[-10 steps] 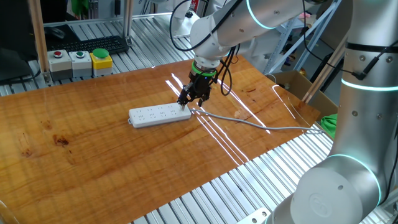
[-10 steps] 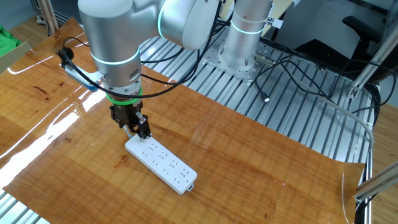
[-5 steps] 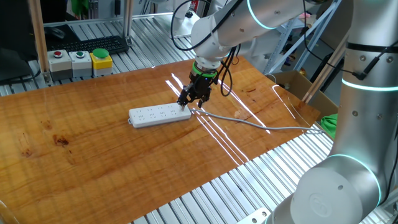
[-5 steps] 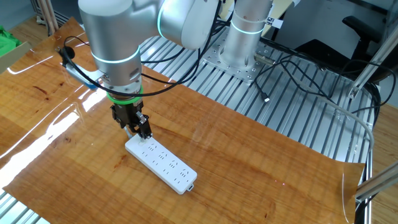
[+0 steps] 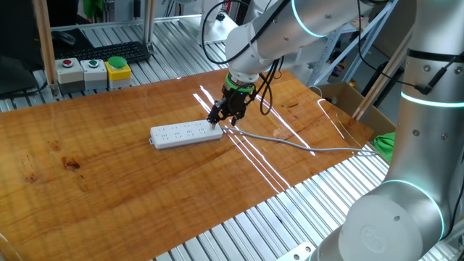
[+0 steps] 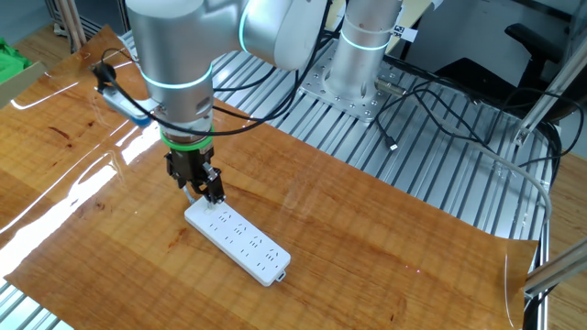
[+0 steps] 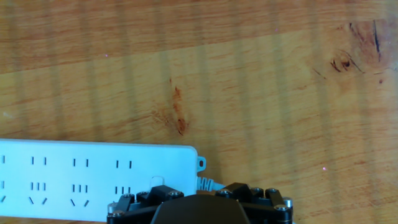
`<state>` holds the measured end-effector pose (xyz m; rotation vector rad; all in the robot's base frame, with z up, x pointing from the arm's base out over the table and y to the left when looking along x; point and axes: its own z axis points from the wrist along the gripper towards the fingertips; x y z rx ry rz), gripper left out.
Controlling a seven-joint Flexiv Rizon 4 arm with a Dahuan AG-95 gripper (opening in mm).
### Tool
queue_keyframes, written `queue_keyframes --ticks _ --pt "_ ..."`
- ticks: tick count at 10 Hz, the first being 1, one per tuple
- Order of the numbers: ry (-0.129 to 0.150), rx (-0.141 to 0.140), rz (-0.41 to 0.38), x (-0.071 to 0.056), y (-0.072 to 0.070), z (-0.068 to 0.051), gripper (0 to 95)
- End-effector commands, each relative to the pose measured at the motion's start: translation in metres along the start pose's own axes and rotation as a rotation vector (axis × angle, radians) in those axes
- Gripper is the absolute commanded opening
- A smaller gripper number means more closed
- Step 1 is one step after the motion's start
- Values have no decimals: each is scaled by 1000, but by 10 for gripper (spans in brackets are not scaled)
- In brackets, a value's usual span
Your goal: Turn on the power strip by pressing the button
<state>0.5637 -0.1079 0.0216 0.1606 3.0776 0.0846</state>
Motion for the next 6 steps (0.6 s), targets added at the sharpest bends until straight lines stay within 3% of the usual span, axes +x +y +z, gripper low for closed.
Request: queue_keyframes --ticks 1,5,6 --pt "-3 0 3 0 0 0 760" --pt "13 9 5 0 0 0 760" --pt "4 17 -2 -1 0 0 760"
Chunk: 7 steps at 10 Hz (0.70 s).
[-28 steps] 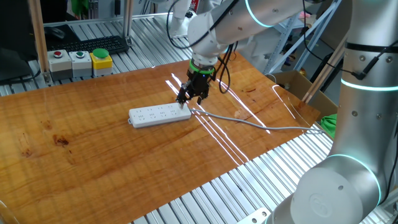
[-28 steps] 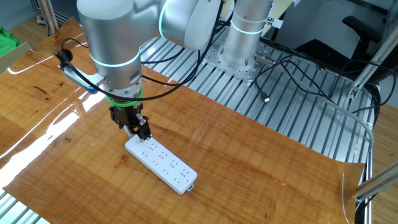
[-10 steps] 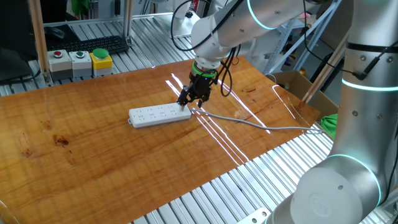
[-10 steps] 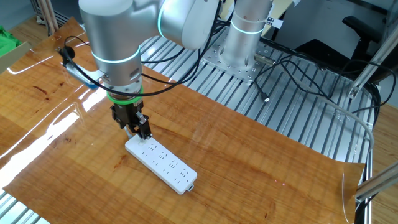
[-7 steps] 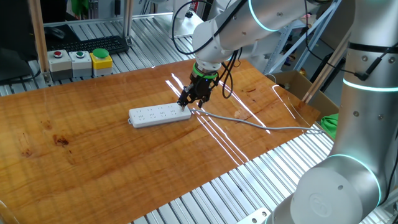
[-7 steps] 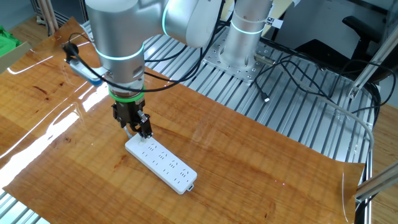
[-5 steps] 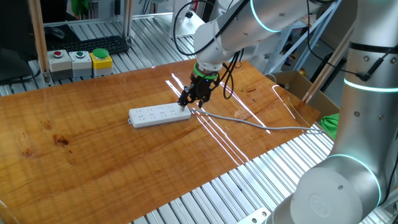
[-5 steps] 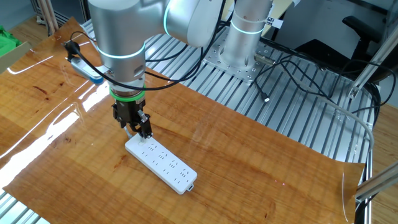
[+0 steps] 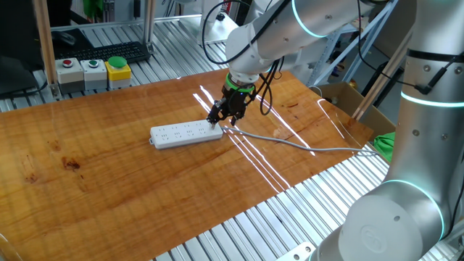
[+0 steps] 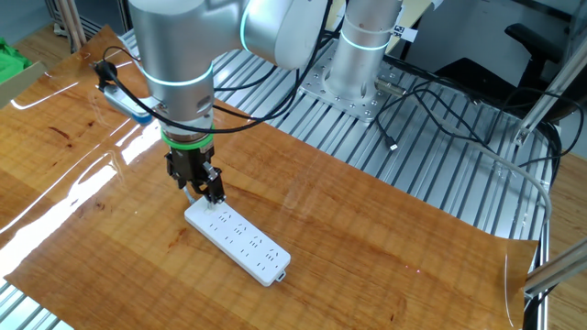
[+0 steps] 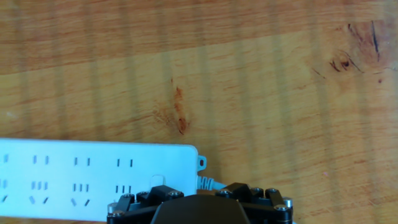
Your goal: Turn on the power strip by pressing the button
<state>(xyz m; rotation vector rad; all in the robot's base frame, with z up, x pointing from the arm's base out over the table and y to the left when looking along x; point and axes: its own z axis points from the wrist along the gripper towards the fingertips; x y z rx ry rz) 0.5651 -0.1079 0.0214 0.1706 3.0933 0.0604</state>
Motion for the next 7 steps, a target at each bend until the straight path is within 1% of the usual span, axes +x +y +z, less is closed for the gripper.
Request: queue_keyframes --ticks 1,7 --pt "-11 -5 -14 0 0 -1 760" --pt "-3 -8 -11 1 0 -1 760"
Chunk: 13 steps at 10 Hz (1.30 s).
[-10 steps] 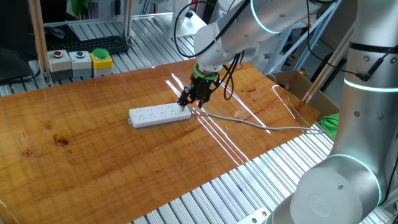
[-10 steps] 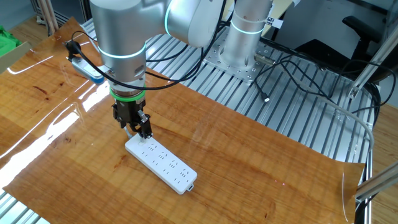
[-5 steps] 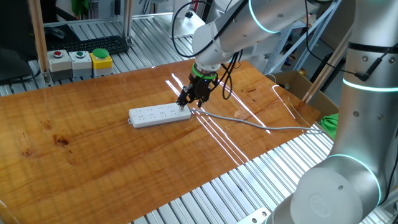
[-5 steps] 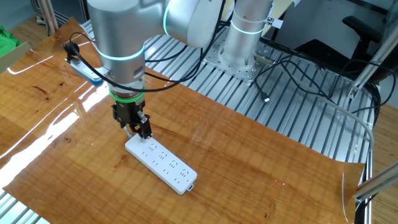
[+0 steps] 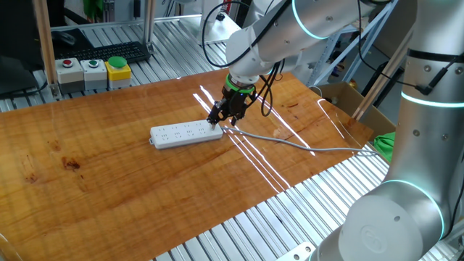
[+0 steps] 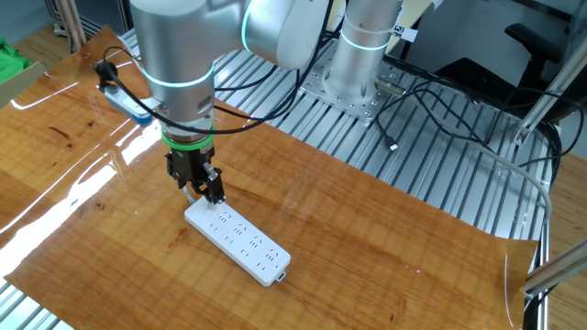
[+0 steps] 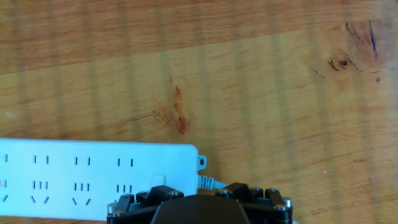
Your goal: Turn on the power strip by pressing the button
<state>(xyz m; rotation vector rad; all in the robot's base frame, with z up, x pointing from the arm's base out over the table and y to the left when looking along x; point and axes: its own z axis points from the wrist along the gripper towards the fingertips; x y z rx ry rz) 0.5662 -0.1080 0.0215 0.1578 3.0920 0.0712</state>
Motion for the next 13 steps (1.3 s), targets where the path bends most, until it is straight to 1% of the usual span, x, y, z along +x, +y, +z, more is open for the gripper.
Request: queue_keyframes --ticks 1,2,3,4,7,8,9,11,12,13 --pt "2 -1 -2 2 0 -1 760" --pt "24 -10 10 2 0 -1 760" --pt "45 -7 5 2 0 -1 760" --pt "54 2 4 2 0 -1 760" --pt "70 7 35 2 0 -1 760" --pt "88 8 42 2 0 -1 760" --pt "97 12 48 2 0 -1 760" --pt "100 12 49 2 0 -1 760" --pt "95 14 48 2 0 -1 760" --pt "95 15 48 2 0 -1 760"
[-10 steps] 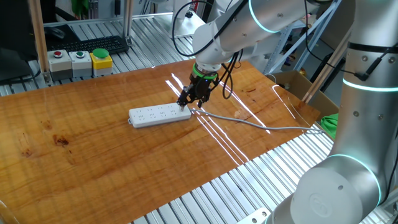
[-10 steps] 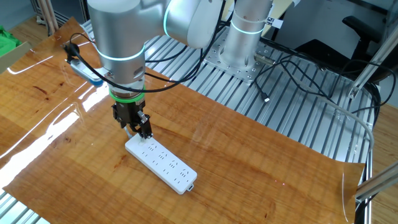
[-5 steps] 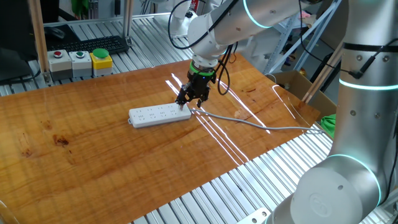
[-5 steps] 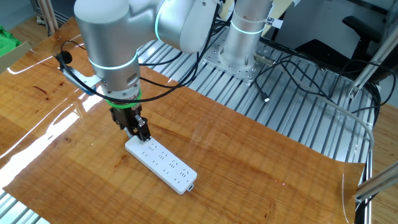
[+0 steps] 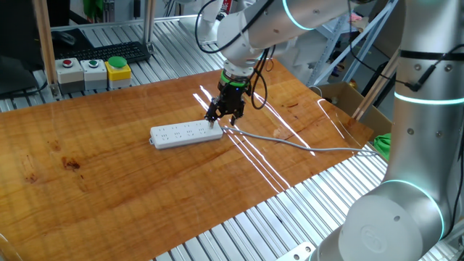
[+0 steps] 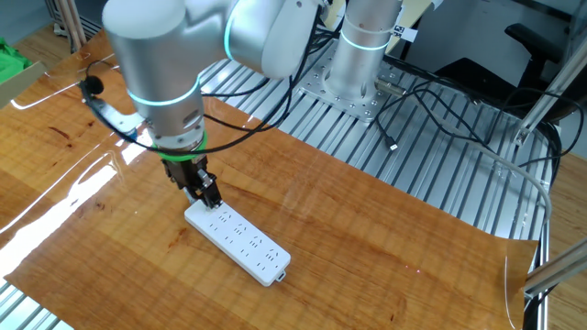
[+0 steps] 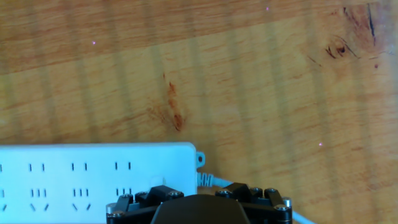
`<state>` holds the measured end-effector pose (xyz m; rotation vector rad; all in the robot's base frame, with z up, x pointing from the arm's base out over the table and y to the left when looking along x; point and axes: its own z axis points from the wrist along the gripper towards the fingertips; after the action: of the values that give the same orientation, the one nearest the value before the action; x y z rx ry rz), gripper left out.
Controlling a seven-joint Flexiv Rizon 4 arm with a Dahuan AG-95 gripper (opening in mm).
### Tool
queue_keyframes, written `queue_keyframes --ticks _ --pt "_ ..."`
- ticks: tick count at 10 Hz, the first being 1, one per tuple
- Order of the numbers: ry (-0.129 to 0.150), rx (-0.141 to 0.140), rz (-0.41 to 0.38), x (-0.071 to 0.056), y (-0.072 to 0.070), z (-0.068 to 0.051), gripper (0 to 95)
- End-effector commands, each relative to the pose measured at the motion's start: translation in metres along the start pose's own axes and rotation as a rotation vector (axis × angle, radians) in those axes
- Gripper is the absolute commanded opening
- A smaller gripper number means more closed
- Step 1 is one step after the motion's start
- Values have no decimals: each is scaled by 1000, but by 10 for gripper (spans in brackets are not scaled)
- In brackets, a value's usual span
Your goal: Turn on the power strip by pressing the button
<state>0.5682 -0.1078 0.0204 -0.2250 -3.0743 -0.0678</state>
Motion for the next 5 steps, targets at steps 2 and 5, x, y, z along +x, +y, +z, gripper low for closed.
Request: queue_keyframes --ticks 2,5 --pt "-7 17 2 4 -1 -2 760" --pt "-8 16 4 4 -1 -1 760"
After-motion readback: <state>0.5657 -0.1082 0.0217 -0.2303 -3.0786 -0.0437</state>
